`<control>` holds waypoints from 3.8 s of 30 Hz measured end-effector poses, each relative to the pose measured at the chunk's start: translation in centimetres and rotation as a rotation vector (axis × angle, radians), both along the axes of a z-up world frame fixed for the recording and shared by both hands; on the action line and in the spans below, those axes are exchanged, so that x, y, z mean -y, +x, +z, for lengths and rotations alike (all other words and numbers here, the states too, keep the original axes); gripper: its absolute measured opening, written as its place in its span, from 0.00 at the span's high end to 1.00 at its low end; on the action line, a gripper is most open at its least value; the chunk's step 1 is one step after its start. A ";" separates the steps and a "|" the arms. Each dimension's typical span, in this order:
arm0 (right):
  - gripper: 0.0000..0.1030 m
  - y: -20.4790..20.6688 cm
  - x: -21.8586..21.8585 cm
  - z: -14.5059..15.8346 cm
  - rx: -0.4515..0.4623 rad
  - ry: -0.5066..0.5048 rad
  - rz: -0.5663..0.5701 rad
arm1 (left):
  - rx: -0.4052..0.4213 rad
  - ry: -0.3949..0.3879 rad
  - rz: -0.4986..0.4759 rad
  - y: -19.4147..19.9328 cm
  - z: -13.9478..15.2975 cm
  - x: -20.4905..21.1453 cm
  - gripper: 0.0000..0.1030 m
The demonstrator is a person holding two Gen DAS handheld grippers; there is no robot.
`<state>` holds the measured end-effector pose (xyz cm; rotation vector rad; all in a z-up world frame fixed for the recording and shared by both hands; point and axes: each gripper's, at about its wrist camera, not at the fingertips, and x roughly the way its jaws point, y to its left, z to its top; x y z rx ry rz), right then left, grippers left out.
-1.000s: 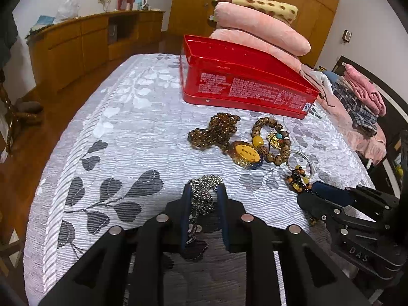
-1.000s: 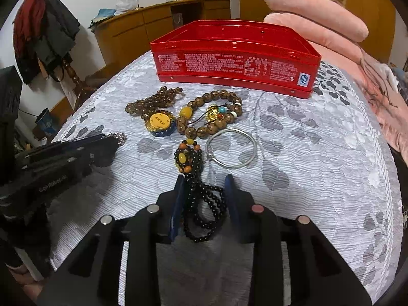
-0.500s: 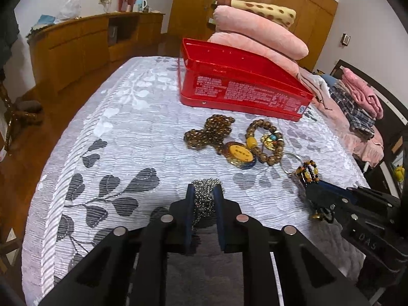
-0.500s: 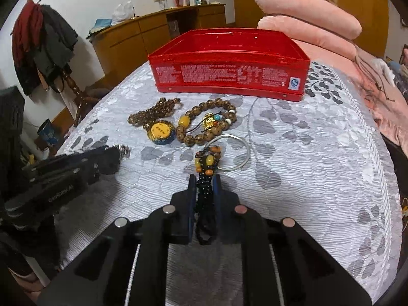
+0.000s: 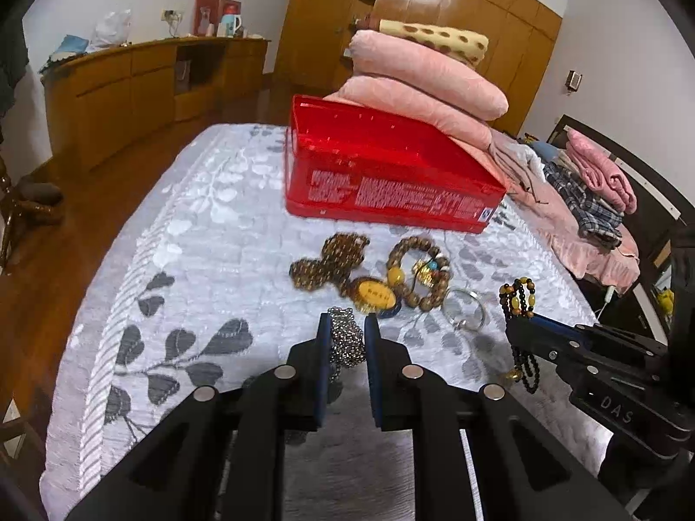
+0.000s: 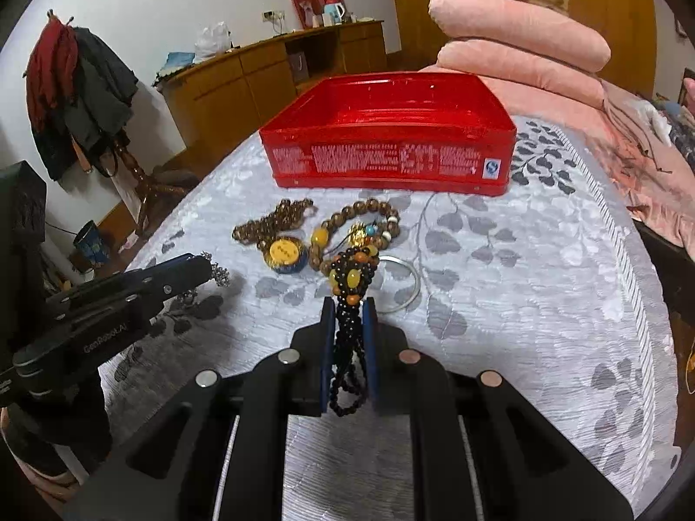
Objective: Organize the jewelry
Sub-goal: 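Carry the necklace in the right tool and pendant in the left tool over the red box, then open the right tool releasing the necklace while the left tool releases the pendant into the box, then move both tools back toward the silver bangle and amber bead strand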
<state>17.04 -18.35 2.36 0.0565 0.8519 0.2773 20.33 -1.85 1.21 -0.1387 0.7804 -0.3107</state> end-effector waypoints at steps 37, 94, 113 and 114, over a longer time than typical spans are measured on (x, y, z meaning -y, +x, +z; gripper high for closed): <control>0.89 8.8 2.3 7.4 0.114 -0.006 -0.026 | 0.147 0.036 -0.011 9.5 7.7 4.1 0.85; 0.06 5.7 2.9 -1.1 -0.051 -0.075 -0.109 | 0.044 0.150 0.151 5.3 1.0 -1.8 0.06; 0.06 3.7 0.8 -2.8 -0.093 -0.060 -0.076 | -0.054 0.230 0.112 2.3 -2.3 -1.6 0.06; 0.06 3.7 0.6 -2.8 -0.089 -0.070 -0.073 | -0.055 0.230 0.113 2.3 -2.3 -1.6 0.06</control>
